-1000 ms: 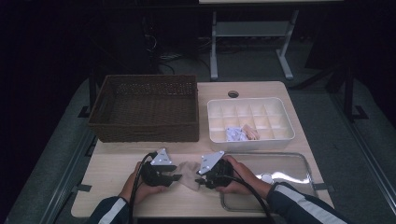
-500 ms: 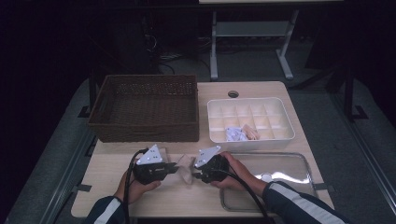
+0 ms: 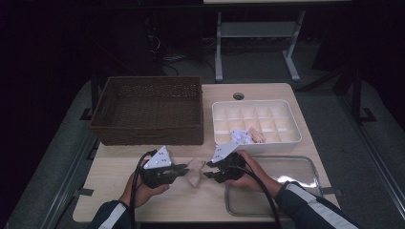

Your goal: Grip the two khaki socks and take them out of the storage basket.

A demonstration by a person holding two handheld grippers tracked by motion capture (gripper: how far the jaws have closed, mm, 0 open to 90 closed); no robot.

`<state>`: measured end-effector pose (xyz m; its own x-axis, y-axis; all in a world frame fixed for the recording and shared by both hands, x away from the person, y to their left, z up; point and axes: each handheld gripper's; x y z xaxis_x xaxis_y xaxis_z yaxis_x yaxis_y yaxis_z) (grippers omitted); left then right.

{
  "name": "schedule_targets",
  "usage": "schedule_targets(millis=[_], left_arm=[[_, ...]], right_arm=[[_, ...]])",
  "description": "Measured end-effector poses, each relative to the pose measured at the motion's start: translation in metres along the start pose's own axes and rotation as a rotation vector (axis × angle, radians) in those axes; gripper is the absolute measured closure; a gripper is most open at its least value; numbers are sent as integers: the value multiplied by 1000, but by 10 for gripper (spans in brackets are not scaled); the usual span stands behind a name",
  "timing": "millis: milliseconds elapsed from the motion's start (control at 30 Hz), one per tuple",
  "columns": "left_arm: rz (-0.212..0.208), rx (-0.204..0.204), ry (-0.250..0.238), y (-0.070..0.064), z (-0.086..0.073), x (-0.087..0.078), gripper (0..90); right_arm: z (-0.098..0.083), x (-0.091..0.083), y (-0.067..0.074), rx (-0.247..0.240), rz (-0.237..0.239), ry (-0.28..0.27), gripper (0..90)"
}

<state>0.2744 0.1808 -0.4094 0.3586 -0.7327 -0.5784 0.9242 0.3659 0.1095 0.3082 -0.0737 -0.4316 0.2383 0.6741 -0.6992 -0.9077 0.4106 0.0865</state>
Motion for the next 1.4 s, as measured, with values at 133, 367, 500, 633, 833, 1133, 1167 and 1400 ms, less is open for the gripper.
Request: schedule_targets(millis=[133, 367, 500, 633, 833, 1133, 1167, 1400], left_arm=[[-24, 12, -1, -3, 5, 5, 829], [-48, 20, 12, -4, 9, 17, 831], [-59, 43, 8, -6, 15, 20, 833], [-52, 58, 0, -7, 19, 15, 838], [12, 26, -9, 3, 10, -9, 838], [124, -72, -41, 23, -12, -56, 839], [133, -78, -49, 23, -13, -61, 839], [112, -73, -32, 15, -12, -63, 837]], right_arm=[[3, 3, 2, -22, 1, -5, 627], [2, -7, 0, -15, -37, 0, 548], [-3, -19, -5, 21, -47, 12, 563], [-3, -14, -3, 10, -32, 4, 594], [7, -6, 2, -3, -16, -5, 569], [-1, -14, -4, 21, -22, 1, 538], [-2, -14, -5, 9, -26, 2, 535], [-3, -11, -4, 2, -31, 34, 526]])
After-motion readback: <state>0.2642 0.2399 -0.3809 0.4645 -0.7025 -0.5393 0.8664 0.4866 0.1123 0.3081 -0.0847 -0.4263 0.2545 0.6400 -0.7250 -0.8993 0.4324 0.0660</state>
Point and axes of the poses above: each handheld gripper's, and its own axes: x roughly forward along the jaws, z roughly out of its top, y roughly to its left, and after that the axes turned 8 degrees about x, right-handed
